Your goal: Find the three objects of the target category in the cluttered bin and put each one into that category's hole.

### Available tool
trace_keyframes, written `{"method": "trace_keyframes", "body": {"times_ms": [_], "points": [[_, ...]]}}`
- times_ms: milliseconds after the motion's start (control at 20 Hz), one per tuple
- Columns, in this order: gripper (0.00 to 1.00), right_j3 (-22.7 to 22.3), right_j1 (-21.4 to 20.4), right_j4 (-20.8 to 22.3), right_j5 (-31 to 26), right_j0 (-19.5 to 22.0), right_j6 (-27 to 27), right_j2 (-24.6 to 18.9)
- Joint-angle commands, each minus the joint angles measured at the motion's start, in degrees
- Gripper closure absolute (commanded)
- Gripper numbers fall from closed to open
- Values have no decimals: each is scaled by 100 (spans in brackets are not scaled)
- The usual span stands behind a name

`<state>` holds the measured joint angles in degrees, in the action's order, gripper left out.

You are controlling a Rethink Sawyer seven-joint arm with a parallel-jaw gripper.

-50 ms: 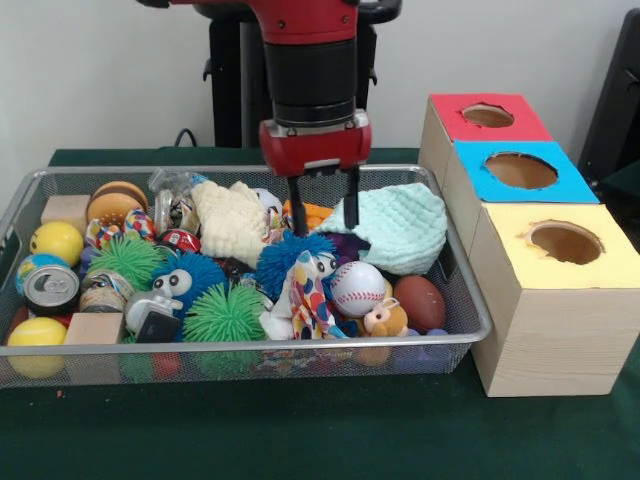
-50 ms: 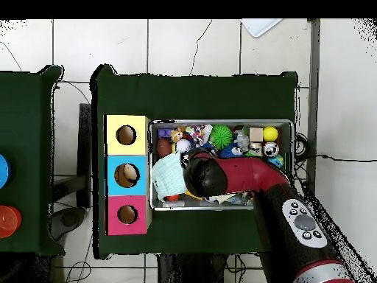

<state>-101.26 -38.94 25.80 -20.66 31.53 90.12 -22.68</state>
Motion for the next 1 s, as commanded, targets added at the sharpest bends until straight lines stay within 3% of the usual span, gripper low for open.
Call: {"method": "trace_keyframes", "body": {"times_ms": [50, 300, 650, 850, 1000], "points": [[0, 367, -230, -18, -81, -275, 56, -580], [0, 574, 47, 48, 143, -677, 433, -261], [0, 1224, 955, 273, 878, -1352, 887, 512], [0, 1529, 1207, 397, 1296, -1578, 822, 873], [0, 1636, 1239, 412, 1293, -1627, 668, 990]]}}
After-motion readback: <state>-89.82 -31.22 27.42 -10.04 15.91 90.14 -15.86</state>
